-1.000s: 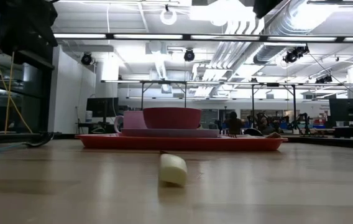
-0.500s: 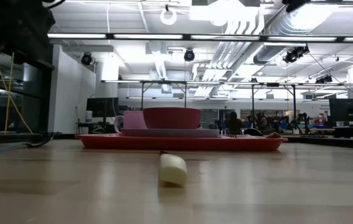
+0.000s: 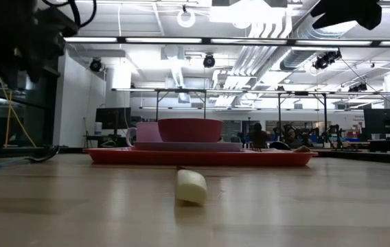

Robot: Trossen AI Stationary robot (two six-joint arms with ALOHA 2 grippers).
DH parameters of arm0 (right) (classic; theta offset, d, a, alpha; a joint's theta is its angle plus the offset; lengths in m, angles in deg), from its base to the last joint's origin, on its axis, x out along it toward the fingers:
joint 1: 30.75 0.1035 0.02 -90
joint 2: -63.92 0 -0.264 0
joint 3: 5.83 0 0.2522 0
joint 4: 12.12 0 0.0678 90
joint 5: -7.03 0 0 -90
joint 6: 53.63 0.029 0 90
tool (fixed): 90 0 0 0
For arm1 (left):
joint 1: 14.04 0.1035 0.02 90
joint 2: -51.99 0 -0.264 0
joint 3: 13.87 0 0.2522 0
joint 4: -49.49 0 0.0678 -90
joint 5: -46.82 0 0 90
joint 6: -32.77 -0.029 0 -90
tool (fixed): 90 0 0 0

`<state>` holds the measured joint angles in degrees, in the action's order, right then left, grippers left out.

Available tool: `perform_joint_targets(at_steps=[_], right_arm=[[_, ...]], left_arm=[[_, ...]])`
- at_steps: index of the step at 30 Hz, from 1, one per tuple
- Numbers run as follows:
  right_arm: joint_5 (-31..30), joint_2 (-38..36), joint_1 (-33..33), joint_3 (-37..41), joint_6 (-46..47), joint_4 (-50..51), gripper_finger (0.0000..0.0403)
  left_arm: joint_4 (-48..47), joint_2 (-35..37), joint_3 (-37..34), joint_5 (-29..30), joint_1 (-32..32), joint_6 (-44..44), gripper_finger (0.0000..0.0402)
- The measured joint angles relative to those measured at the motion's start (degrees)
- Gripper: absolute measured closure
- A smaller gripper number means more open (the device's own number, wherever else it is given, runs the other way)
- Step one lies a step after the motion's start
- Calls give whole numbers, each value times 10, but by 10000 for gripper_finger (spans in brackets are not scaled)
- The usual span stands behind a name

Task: Set up tray
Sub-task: Put the blue spoon on the white napkin to the left of the blue fork

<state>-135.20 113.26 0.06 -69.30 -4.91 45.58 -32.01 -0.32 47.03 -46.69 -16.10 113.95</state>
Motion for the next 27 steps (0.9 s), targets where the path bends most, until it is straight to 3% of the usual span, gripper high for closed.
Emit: perform_joint_targets(at_steps=[7,15,27], right_arm=[[0,-30,-8,10,-51,-29,269],[26,-29,-22,10,-63,-29,269],[35,-29,-23,10,-63,-27,269]], left_arm=[[4,-120,0,0,-36,55,181],[32,-217,0,28,6,27,181],[20,-234,0,107,78,-70,181]])
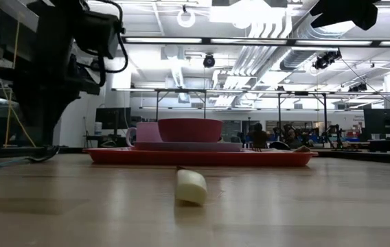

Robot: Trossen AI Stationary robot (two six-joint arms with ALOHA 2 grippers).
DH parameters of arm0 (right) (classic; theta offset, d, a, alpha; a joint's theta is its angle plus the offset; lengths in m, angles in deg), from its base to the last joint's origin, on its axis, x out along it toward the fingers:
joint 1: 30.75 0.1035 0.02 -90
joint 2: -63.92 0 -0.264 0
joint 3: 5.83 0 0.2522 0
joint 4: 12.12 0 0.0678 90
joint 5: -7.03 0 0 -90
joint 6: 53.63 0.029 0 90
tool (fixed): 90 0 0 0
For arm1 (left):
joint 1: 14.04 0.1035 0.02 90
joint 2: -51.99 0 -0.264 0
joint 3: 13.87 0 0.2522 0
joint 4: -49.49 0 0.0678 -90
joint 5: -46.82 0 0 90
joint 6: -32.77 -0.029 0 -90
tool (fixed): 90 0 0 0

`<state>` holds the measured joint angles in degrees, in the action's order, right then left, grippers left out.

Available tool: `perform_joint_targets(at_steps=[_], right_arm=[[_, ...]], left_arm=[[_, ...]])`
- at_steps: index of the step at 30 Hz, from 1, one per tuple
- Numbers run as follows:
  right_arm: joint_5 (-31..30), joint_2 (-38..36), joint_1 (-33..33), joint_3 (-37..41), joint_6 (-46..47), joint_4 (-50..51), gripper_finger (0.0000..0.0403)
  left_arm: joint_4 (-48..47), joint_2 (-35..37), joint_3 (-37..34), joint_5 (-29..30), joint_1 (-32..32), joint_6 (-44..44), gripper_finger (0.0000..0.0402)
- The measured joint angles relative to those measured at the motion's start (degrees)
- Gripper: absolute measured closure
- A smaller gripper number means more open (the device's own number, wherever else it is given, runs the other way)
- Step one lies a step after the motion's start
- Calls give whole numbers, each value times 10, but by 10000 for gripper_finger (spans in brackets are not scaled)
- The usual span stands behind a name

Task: Set up tray
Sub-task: Put the blue spoon on the white napkin to the left of the blue fork

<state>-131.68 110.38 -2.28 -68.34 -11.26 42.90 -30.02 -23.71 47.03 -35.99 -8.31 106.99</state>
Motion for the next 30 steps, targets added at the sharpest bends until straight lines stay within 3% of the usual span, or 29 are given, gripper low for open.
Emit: perform_joint_targets(at_steps=[10,14,23,30], right_arm=[[19,0,0,0,1,0,269],[24,0,0,0,2,0,269],[42,0,0,0,12,0,269],[41,0,0,0,12,-21,269]], left_arm=[[25,0,0,21,104,-233,181],[27,0,0,-5,147,-335,181],[26,0,0,-122,221,-582,181],[24,0,0,-130,270,-679,181]])
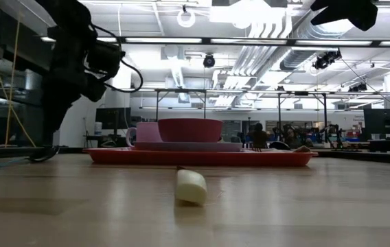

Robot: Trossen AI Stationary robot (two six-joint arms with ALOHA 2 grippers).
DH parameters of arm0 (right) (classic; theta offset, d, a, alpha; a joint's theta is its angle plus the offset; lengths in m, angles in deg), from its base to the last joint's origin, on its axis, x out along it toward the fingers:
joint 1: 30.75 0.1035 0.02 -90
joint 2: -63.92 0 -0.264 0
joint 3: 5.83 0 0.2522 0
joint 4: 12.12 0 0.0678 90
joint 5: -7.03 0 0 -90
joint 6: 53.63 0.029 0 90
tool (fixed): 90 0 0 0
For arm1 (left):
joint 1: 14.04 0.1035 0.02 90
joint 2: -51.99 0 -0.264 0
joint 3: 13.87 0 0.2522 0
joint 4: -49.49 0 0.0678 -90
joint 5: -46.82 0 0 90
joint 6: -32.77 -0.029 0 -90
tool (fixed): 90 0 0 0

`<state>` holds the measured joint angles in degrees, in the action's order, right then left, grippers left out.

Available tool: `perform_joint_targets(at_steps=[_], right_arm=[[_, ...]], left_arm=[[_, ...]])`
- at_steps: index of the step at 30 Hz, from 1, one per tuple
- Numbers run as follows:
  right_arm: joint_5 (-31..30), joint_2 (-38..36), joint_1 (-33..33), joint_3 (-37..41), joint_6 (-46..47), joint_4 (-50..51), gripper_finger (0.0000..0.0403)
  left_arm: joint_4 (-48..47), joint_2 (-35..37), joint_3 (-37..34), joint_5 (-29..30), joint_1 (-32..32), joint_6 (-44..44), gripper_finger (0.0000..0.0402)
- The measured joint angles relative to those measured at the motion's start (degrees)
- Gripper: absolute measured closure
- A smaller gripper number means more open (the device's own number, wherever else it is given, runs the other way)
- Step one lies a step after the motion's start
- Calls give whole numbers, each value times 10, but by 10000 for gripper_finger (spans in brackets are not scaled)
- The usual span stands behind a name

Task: Set up tray
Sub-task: Put the blue spoon on the white napkin to the left of the blue fork

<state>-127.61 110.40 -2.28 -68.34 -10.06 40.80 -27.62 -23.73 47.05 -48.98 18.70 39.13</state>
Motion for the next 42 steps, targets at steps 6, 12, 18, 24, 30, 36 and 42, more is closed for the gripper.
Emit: perform_joint_targets(at_steps=[6,12,18,24,30,36,42], right_arm=[[-1,0,0,0,4,-11,269],[-4,0,0,0,14,-20,269],[-10,0,0,0,12,-22,269],[0,0,0,0,12,-27,269],[15,0,0,0,10,-34,269],[26,0,0,0,9,-35,269],[28,0,0,0,9,-34,269]], left_arm=[[15,0,-16,-25,38,-50,181],[20,-3,-17,-41,50,-61,181],[25,-17,-17,-39,56,-67,181],[28,-57,-17,-42,56,-76,181],[27,-78,-17,-49,55,-81,181],[28,-78,-17,-73,55,-93,181],[28,-78,-17,-85,55,-101,181]])
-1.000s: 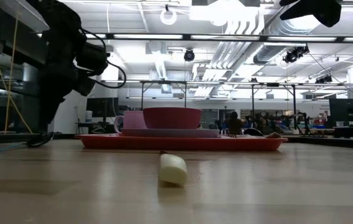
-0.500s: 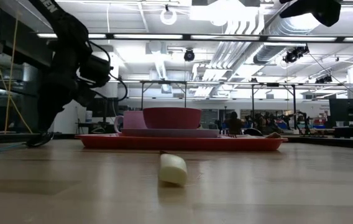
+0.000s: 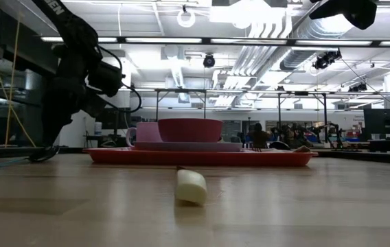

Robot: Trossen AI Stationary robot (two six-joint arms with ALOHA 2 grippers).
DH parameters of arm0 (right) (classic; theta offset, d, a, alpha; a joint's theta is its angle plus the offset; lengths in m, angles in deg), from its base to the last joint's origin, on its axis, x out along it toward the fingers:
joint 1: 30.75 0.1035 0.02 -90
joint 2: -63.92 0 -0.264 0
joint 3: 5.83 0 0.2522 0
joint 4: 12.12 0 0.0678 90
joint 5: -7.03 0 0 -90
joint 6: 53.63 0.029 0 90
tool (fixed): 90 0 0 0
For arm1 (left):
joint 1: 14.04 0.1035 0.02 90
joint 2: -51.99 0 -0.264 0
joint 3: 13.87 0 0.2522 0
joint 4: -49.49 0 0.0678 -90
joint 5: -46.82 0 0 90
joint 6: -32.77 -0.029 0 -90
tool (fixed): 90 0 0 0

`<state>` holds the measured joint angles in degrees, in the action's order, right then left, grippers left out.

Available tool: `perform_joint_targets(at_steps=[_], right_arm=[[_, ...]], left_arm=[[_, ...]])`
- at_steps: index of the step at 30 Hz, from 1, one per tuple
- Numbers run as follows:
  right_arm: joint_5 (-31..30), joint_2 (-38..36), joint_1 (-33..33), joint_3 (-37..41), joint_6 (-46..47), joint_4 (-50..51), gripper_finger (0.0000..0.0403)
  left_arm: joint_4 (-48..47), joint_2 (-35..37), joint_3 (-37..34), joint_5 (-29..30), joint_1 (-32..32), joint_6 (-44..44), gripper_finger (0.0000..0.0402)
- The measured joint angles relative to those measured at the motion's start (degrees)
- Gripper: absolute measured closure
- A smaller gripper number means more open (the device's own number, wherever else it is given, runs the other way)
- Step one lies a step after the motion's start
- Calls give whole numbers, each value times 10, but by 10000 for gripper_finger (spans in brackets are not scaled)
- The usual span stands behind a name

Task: Set up tray
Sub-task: Put the blue spoon on the white napkin to the left of the blue fork

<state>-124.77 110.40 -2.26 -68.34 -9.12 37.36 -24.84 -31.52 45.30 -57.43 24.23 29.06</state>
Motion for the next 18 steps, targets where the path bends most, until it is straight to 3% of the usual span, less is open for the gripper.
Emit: perform_joint_targets(at_steps=[11,18], right_arm=[[2,0,0,0,0,0,269],[4,0,0,0,0,0,269]], left_arm=[[2,-3,0,3,0,0,181],[4,-43,0,5,0,0,181]])
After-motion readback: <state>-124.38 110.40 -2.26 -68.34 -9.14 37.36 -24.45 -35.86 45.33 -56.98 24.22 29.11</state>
